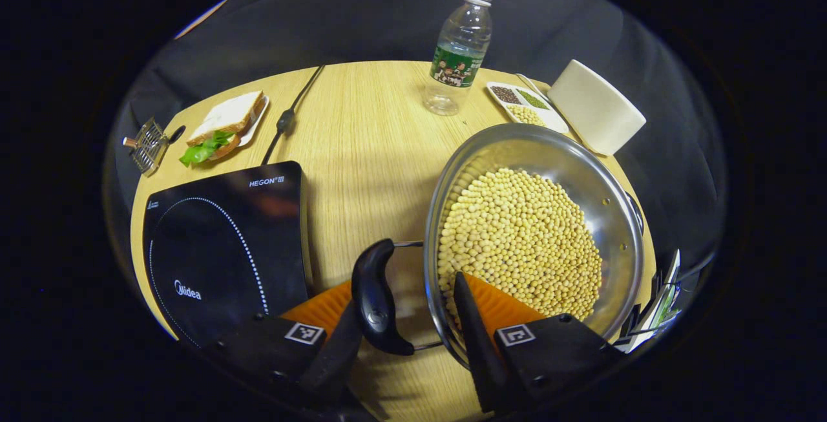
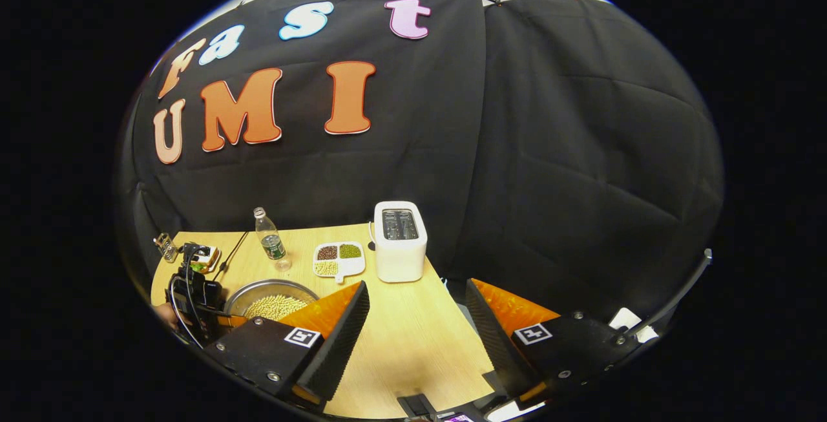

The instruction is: First push the handle of the pot to place it horizontally, then grasp the pot with both hands and set it on the induction cooktop.

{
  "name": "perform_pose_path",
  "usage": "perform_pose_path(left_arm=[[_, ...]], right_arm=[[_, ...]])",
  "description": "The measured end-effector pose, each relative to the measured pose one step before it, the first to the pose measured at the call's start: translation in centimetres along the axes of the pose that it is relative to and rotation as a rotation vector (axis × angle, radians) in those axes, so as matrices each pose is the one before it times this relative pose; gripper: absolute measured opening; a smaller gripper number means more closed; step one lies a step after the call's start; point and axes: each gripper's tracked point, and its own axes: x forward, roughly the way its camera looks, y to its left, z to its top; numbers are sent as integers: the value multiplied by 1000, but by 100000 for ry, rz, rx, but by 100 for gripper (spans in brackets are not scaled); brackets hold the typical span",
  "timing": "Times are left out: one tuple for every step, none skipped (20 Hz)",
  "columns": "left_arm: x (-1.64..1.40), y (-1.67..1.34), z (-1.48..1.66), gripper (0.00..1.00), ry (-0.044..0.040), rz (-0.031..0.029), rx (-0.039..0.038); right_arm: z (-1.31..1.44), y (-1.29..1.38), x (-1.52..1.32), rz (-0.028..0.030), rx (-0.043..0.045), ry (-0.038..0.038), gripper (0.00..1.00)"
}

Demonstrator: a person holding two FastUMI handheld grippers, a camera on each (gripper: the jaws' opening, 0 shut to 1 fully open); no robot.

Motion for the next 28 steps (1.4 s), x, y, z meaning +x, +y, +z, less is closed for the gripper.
perform_pose_path(left_arm=[[223,-57,-131,80,416,-375,-815],[46,223,-156,80,257,921,330],[47,62,73,75,-336,437,329],[120,120,58,78,-244,530,162],[-12,-37,-12,78,-583,483,-193],[55,-33,63,78,-382,291,-315],[89,-28,101,78,-652,220,-689],[-62,96,26,78,-316,142,-949],[-35,-30,-107,78,-437,92,-979],[-90,93,10,78,-334,150,-876],[30,-21,-21,78,-287,-25,-491],[-60,36,81,78,-214,36,-72],[-6,3,-50,77,-49,241,-17],[-36,41,154,77,-670,302,-85],[-101,51,252,78,-1163,435,-72],[-169,197,496,78,-2047,453,-45],[-84,73,351,80,-1714,159,397],[-130,229,252,82,-1127,653,160],[16,216,186,81,-883,620,-50],[10,27,43,81,-127,621,-266],[146,22,45,81,-769,505,-540],[154,-29,94,80,-816,725,-931],[93,27,31,80,-945,972,-687],[82,-9,93,79,-693,599,-554],[-1,102,-85,78,-479,1196,-456],[118,-180,17,80,-394,-365,-708],[191,-110,-53,77,-435,421,-213],[26,-204,62,80,-453,-780,-401]], right_arm=[[-322,128,254,333,301,910,94],[-379,137,290,377,308,1019,94],[-276,386,377,657,329,858,94],[-317,360,362,689,262,710,94],[-452,541,633,691,-360,897,94],[-720,515,870,202,-1463,1671,94],[-850,791,935,518,-1671,2224,93],[-708,1060,979,1575,-659,2018,94],[-773,1080,779,2399,-7,2288,94],[-939,1052,930,2776,393,2250,94],[-1280,851,934,2574,170,2402,94],[-1017,920,860,2295,172,1896,94],[-704,1195,1129,2348,-244,1895,94],[-719,1293,1001,2151,-491,2086,94],[-439,1094,1084,1985,-614,1739,94],[-871,818,997,1580,-520,1717,94],[-882,651,1111,898,-604,2597,94],[-904,508,1095,588,-764,2791,94],[-957,454,1190,-102,-1126,2862,94],[-742,353,1023,-492,-1341,2437,94],[-497,234,936,-677,-1152,1590,94],[-420,259,785,-309,-846,1420,94],[-522,93,664,-1019,-619,1466,93],[-497,-86,654,-1289,-500,1401,93],[-587,-248,225,-1396,-54,1277,93],[-303,-167,407,-918,604,806,93],[-377,-97,247,-674,1273,816,92],[-277,-96,277,-618,1496,898,88]])
